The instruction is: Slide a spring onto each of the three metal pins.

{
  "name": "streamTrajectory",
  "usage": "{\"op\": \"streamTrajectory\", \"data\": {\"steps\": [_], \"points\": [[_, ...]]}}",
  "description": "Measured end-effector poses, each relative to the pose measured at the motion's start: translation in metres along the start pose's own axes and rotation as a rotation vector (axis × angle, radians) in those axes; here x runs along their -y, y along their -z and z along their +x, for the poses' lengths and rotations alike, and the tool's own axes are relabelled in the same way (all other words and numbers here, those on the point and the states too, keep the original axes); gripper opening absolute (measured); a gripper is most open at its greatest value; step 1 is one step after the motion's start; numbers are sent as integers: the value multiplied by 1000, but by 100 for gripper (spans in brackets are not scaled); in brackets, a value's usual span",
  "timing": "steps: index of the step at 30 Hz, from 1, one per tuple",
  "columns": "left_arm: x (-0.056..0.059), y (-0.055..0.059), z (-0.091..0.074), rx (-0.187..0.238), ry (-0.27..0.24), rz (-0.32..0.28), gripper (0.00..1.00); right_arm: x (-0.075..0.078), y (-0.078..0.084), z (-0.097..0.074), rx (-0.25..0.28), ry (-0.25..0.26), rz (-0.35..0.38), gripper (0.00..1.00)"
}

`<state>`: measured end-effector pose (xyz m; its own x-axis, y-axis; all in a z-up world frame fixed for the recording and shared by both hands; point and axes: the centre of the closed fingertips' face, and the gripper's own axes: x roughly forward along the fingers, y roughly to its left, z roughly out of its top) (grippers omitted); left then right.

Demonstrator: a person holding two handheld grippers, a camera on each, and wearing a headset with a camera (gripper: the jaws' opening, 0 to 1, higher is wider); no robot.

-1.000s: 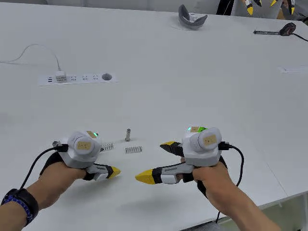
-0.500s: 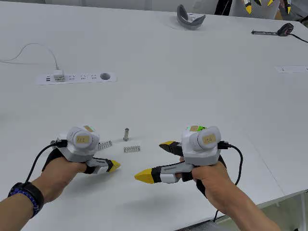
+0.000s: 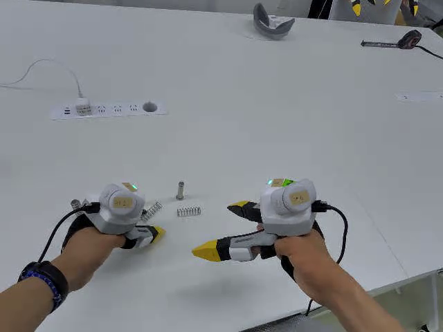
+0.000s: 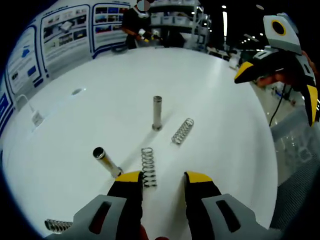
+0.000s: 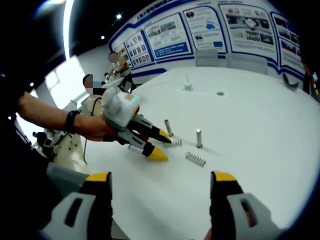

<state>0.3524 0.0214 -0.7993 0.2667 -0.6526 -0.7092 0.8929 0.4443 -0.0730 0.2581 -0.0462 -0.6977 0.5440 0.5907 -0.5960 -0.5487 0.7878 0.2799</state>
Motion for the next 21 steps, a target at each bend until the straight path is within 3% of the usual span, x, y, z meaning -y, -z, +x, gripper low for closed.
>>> {"op": "streamTrajectory", "data": {"steps": [3, 7, 9, 12, 18, 21], "points": [[-7, -3, 1, 28, -31, -72, 23, -1, 1, 0, -2, -1, 2, 82], [-13, -1, 0, 16, -89, -49, 12, -1, 3, 0, -6, 0, 4, 82], [-11, -1, 0, 20, -78, -68, 11, -1, 4, 0, -6, 0, 5, 82], [-9, 3, -1, -5, -76, -33, 11, 0, 5, 0, -6, 0, 8, 82], [-4, 13, -7, -28, -74, -27, 10, -4, 4, 2, -3, -8, 6, 82], [3, 18, -13, -16, -64, -39, 10, -4, 3, 2, 0, -7, 7, 81]]}}
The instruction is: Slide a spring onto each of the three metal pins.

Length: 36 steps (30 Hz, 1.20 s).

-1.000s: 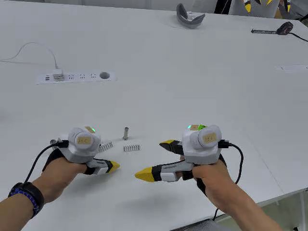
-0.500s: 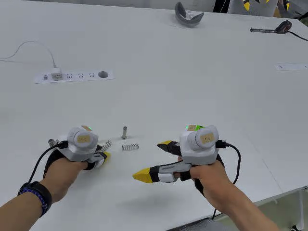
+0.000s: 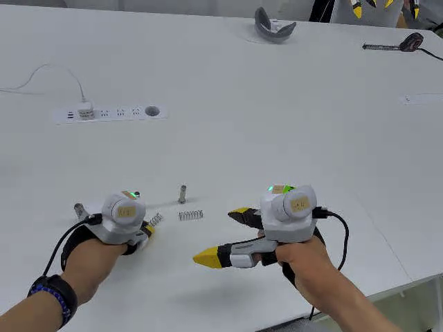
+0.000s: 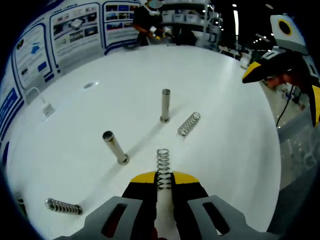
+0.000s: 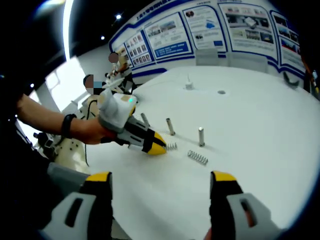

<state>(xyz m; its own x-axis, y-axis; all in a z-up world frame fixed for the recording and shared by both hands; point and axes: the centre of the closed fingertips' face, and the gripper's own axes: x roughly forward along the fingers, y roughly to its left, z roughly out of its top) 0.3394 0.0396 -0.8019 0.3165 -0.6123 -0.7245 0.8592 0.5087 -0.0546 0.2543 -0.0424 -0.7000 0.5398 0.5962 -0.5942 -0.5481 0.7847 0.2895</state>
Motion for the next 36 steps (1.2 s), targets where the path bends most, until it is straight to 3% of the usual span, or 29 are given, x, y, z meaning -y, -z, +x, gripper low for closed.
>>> {"op": "streamTrajectory", "data": {"steps": [6, 15, 36], "points": [[9, 15, -13, 2, 10, -38, 10, 0, 4, -2, -5, -3, -1, 81], [16, 28, -29, 1, 14, -37, 10, -6, 12, -3, -12, -11, 0, 81], [22, 25, -63, 55, 4, -82, 10, -26, 7, 10, -15, -63, -8, 83]]}}
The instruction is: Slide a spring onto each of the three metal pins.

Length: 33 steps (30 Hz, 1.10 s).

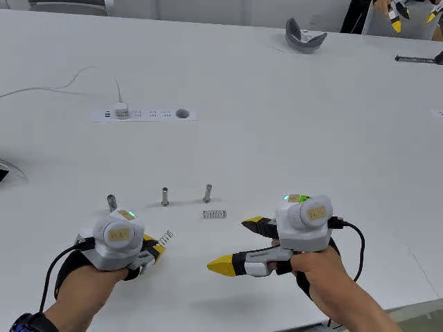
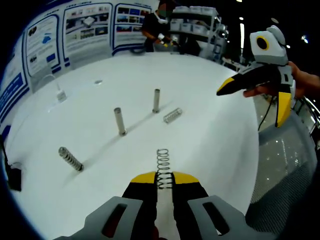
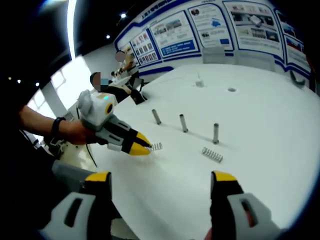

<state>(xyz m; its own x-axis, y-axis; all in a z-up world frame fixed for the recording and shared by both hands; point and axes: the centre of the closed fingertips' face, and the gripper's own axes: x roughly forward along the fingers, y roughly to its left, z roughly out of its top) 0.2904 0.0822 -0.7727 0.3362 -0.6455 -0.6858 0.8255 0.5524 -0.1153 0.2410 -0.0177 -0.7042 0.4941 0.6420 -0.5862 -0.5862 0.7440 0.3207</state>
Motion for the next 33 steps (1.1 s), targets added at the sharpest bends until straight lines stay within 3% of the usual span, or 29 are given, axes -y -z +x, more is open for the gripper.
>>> {"op": "streamTrajectory", "data": {"steps": [23, 33], "points": [[4, -7, -31, 53, -4, -34, 10, -19, -7, 19, 5, -67, 15, 81], [14, -7, -44, 68, 4, -30, 10, -32, -17, 33, 21, -120, 35, 76]]}}
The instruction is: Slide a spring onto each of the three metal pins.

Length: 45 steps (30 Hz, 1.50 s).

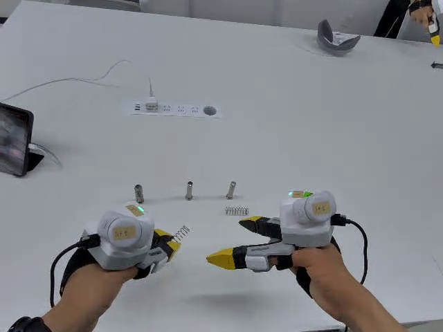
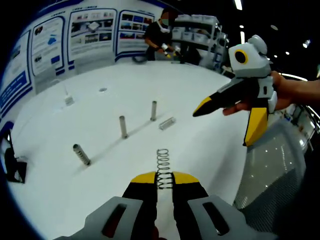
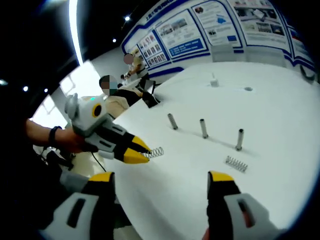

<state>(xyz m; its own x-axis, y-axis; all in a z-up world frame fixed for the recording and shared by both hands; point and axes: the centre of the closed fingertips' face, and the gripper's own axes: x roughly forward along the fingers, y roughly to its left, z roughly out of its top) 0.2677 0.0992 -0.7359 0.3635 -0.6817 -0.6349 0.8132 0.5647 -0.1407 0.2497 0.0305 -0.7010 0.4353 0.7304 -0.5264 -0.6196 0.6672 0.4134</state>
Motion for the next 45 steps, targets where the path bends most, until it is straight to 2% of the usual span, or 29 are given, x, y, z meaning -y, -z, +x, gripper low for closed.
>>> {"op": "streamTrajectory", "data": {"steps": [10, 16, 19, 21, 28, 34, 40, 45], "points": [[4, -1, -9, 11, 3, 8, 10, -12, -8, 12, 20, -53, 22, 67], [13, -6, -13, 22, 26, 32, 10, -15, -12, 19, 30, -80, 45, 56], [21, -10, -15, 30, 45, 58, 10, -19, -15, 23, 35, -109, 71, 48], [21, -12, -15, 36, 39, 80, 10, -22, -16, 26, 41, -122, 79, 43], [26, -17, -17, 53, 55, 97, 10, -28, -19, 32, 45, -157, 127, 38], [28, -23, -22, 65, 54, 116, 10, -32, -21, 33, 56, -194, 150, 30], [31, -27, -23, 72, 61, 126, 10, -35, -21, 36, 49, -209, 175, 26], [28, -28, -22, 64, 62, 130, 10, -35, -27, 34, 66, -215, 190, 23]]}}
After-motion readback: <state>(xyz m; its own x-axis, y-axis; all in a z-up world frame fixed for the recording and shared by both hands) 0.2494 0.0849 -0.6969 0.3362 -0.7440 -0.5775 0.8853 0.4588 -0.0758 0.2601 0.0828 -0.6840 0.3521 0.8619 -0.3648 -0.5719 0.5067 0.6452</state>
